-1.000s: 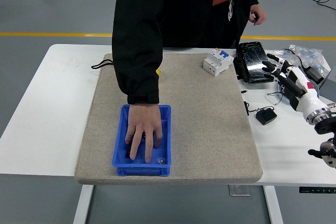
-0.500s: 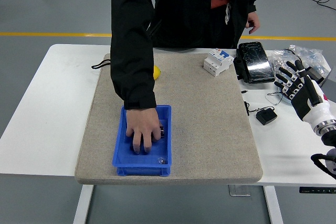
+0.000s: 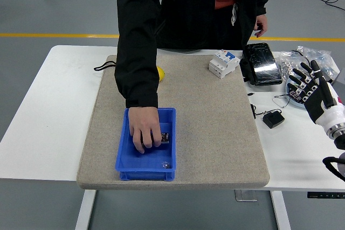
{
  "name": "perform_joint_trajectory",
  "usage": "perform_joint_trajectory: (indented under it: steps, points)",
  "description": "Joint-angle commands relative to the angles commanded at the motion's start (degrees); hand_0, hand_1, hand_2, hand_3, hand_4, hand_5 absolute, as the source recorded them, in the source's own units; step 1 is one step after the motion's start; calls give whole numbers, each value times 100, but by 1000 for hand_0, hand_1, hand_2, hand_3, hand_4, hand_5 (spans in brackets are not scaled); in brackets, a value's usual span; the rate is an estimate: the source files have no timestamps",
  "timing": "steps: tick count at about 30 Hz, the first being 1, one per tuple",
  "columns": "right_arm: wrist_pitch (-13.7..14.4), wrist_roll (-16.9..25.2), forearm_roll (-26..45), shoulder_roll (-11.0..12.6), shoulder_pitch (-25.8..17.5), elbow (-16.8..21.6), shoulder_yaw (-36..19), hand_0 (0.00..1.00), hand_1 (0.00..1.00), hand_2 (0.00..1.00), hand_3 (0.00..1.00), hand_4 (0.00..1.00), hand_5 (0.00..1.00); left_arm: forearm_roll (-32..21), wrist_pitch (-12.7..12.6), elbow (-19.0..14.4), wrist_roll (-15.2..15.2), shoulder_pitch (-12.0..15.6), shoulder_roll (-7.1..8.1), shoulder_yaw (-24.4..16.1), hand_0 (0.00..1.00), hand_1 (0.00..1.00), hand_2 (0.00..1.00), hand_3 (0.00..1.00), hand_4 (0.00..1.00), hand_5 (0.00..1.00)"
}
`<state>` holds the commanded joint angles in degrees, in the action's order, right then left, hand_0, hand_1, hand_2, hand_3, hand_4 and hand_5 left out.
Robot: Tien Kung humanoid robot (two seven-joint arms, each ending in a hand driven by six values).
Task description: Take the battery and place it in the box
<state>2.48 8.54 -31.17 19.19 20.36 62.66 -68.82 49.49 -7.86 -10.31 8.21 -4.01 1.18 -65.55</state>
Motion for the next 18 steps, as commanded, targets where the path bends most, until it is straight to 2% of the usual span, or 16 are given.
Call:
perform_joint_trajectory:
  steps: [12,18]
  points:
    - [64,48,67,-4,12,-6,20,867,831,844,883,998,746,-78,2,0,-4,-4,3,69,771,730,756,645,713,633]
    - [307,86,-182,-2,21,-13,21,867,831,837,878,998,745,-103,7,0,-9,-15,8,97,771,730,755,645,714,632]
